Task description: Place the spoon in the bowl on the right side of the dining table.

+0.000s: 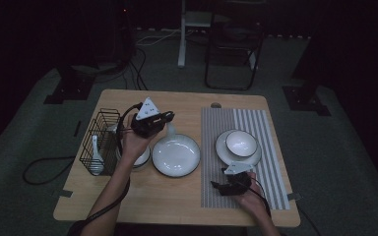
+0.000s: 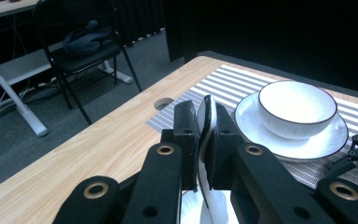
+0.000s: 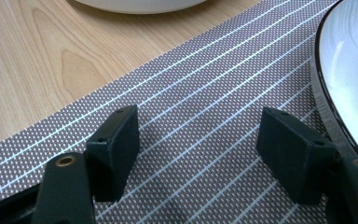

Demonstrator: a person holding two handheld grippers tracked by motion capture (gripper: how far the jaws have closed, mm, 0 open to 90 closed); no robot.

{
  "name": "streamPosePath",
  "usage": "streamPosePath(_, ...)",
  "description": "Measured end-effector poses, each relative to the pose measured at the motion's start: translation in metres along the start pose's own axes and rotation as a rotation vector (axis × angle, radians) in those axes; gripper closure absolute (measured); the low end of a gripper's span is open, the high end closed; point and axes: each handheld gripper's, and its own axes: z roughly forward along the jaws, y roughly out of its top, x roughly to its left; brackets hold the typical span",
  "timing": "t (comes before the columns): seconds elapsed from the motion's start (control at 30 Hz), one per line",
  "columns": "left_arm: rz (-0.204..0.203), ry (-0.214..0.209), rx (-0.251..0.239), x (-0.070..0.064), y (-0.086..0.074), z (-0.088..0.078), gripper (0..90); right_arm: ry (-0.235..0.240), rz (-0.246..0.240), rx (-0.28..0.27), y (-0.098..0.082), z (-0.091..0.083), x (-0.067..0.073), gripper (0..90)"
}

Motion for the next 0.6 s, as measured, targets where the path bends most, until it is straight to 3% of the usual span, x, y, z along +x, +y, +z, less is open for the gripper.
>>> streamPosePath(0.6, 0.013, -0.044, -0.008, -0.007, 0.005, 0.017, 85.0, -0.002, -0.001, 0.0, 0.0, 0.0, 0.0, 29.5)
